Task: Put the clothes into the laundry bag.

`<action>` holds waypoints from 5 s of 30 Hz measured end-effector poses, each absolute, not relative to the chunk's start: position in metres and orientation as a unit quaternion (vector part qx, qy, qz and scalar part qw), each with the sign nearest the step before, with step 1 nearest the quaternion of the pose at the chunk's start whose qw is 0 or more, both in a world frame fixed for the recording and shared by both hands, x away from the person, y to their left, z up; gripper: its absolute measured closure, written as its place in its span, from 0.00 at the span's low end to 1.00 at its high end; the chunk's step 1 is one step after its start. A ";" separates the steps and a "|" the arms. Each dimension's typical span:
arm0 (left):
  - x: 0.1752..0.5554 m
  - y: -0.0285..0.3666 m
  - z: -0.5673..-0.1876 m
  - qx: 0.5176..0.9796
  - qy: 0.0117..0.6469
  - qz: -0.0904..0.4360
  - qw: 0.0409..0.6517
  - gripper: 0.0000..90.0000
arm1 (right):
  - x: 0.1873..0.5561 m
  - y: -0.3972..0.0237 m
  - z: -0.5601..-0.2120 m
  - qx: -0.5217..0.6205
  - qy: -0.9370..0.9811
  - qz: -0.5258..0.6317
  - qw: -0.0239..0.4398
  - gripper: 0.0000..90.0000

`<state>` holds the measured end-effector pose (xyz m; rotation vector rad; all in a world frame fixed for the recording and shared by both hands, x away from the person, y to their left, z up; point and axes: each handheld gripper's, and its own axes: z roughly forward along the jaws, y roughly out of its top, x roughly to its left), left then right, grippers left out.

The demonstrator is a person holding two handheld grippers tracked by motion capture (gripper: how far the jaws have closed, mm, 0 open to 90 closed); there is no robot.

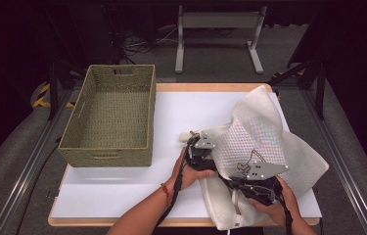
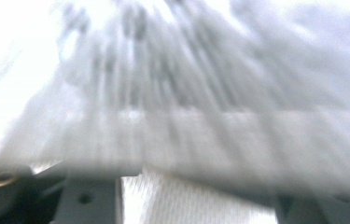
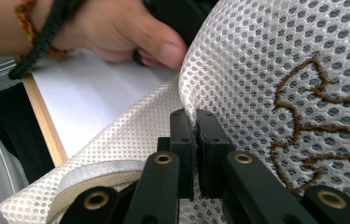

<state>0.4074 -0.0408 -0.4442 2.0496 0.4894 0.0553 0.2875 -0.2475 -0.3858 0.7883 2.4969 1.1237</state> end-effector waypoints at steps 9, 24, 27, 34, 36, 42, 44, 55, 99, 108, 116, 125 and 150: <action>0.378 -0.022 -0.439 0.867 0.117 0.032 0.484 0.51 | 0.283 -0.247 -0.380 0.268 0.861 0.402 0.159 0.96; 0.385 -0.075 -0.448 0.883 0.140 0.096 0.437 0.96 | 0.281 -0.246 -0.380 0.260 0.861 0.412 0.143 0.97; 0.388 -0.071 -0.446 0.865 0.166 0.118 0.458 0.96 | 0.281 -0.245 -0.380 0.261 0.860 0.415 0.140 0.97; 0.395 -0.043 -0.434 0.808 0.218 0.162 0.523 0.97 | 0.280 -0.238 -0.382 0.249 0.866 0.414 0.126 0.98; 0.387 -0.035 -0.428 0.804 0.207 0.170 0.532 0.97 | 0.279 -0.236 -0.382 0.238 0.868 0.421 0.114 0.98; 0.354 -0.003 -0.407 0.789 0.197 0.220 0.539 0.97 | 0.268 -0.222 -0.374 0.174 0.874 0.445 0.087 0.98; 0.343 0.009 -0.400 0.784 0.194 0.244 0.537 0.97 | 0.264 -0.214 -0.369 0.154 0.876 0.450 0.078 0.98; 0.321 0.053 -0.426 0.828 0.181 0.248 0.469 0.97 | 0.264 -0.186 -0.378 0.123 0.911 0.392 0.048 0.97; 0.370 -0.031 -0.447 0.848 0.157 0.057 0.503 0.88 | 0.272 -0.225 -0.383 0.224 0.886 0.382 0.136 0.92; 0.377 -0.015 -0.446 0.866 0.142 0.062 0.475 0.60 | 0.274 -0.228 -0.381 0.233 0.878 0.392 0.144 0.84; 0.357 0.027 -0.433 0.875 0.123 0.066 0.463 0.34 | 0.272 -0.228 -0.379 0.223 0.881 0.389 0.151 0.97; 0.374 0.036 -0.441 0.872 0.195 0.086 0.441 0.44 | 0.267 -0.225 -0.374 0.213 0.878 0.400 0.153 0.98; 0.408 0.000 -0.442 0.841 0.216 0.134 0.478 0.87 | 0.274 -0.222 -0.387 0.219 0.887 0.383 0.133 0.98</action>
